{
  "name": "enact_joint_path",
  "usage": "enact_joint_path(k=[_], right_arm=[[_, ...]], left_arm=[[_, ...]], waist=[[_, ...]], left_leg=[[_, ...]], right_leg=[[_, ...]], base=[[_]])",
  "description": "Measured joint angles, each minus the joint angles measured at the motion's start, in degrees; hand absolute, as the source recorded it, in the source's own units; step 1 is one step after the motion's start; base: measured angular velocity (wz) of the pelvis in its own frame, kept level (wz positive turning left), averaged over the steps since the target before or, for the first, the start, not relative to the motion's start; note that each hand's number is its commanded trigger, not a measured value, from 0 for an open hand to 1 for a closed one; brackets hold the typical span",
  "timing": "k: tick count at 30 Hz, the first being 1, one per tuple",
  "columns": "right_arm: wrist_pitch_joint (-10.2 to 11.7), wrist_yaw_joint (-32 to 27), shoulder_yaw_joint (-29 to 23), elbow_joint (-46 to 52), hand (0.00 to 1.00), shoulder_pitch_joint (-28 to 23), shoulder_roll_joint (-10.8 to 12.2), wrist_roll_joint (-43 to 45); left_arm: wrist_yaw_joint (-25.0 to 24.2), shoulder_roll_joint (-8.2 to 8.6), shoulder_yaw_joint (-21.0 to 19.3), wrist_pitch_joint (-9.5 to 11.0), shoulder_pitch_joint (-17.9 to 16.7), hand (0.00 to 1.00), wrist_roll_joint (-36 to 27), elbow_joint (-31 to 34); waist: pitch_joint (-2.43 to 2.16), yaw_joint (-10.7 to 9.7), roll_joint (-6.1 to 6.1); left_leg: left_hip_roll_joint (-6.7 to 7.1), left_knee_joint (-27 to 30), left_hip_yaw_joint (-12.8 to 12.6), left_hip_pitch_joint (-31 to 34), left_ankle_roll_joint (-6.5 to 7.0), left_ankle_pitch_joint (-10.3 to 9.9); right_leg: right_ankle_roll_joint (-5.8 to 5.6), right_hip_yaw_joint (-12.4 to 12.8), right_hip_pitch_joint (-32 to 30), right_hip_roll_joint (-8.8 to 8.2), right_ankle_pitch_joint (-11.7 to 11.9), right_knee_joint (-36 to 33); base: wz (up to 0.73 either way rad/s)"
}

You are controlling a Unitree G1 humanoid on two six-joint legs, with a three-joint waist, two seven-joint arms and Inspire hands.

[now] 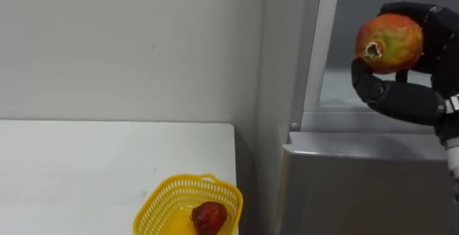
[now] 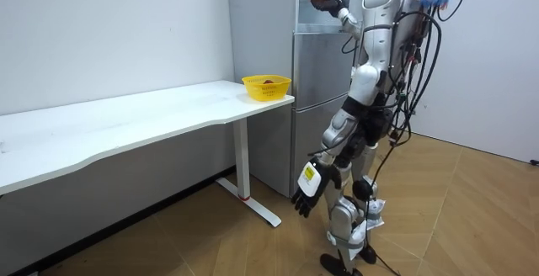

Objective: Retrieve from the upper fridge

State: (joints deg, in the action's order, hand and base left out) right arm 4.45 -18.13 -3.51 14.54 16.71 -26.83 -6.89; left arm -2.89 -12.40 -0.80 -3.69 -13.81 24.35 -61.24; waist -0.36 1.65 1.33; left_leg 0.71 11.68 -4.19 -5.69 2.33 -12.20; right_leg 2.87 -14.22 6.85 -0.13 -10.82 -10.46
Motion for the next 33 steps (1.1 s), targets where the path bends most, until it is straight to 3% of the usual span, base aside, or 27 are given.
enact_joint_path(k=[4,8,14,18,23,27,33], right_arm=[[1.4,-1.9,0.1,3.5,1.0,-0.2,1.2,5.3],[1.9,-2.3,1.5,7.4,1.0,-0.2,1.9,10.2],[2.5,1.8,6.9,10.9,1.0,-0.2,2.0,14.7],[2.8,4.8,10.2,10.9,1.0,-0.2,2.4,19.2],[3.7,8.5,15.1,10.8,1.0,-0.1,2.7,26.3],[3.5,9.8,17.5,9.7,1.0,0.7,4.9,31.4],[3.7,11.4,21.1,2.0,1.0,5.0,5.1,31.5]], left_arm=[[0.0,0.03,0.3,0.7,0.8,0.0,0.0,-1.9],[0.0,-0.04,1.0,1.1,1.2,0.0,0.0,-2.0],[-0.3,-0.14,3.3,1.3,2.1,0.0,-0.1,-2.0],[-0.3,-0.13,4.3,2.3,3.5,0.0,0.0,-2.1],[-0.4,-0.33,4.6,2.7,5.3,0.0,-0.1,-2.9],[-1.2,-0.93,5.2,2.7,5.7,0.0,0.0,-2.9],[-2.8,-2.29,6.7,2.7,5.9,0.0,-0.1,-2.9]], waist=[[0.24,0.1,0.09],[0.13,0.2,0.53],[0.24,0.5,2.09],[0.12,2.8,3.21],[0.2,5.2,3.28],[0.91,6.5,4.0],[1.21,8.2,5.02]], left_leg=[[-0.01,0.0,-0.4,0.1,0.0,0.0],[-0.01,-0.4,-0.3,0.2,-0.01,0.0],[-0.02,-0.3,-0.2,0.2,-0.01,0.0],[-0.02,-0.4,-0.4,0.4,0.0,0.0],[-0.04,-0.3,-0.2,0.3,0.02,0.0],[-0.05,-0.3,0.5,0.5,-0.1,-0.1],[0.07,0.1,1.1,1.1,-0.07,-0.1]], right_leg=[[-0.05,0.1,-0.2,-0.02,-0.2,-0.1],[-0.06,0.2,-0.4,-0.01,-0.2,-0.1],[-0.05,0.1,-0.4,-0.01,-0.2,-0.1],[-0.05,0.1,-0.6,-0.02,-0.2,-0.1],[-0.03,0.1,-0.5,-0.02,-0.1,-0.2],[-0.02,-0.5,-0.3,0.0,-0.1,-0.3],[0.02,-1.7,-0.4,-0.26,-0.1,-0.2]], base=[[0.0],[0.0],[0.0],[0.0],[0.0],[0.08],[0.05]])
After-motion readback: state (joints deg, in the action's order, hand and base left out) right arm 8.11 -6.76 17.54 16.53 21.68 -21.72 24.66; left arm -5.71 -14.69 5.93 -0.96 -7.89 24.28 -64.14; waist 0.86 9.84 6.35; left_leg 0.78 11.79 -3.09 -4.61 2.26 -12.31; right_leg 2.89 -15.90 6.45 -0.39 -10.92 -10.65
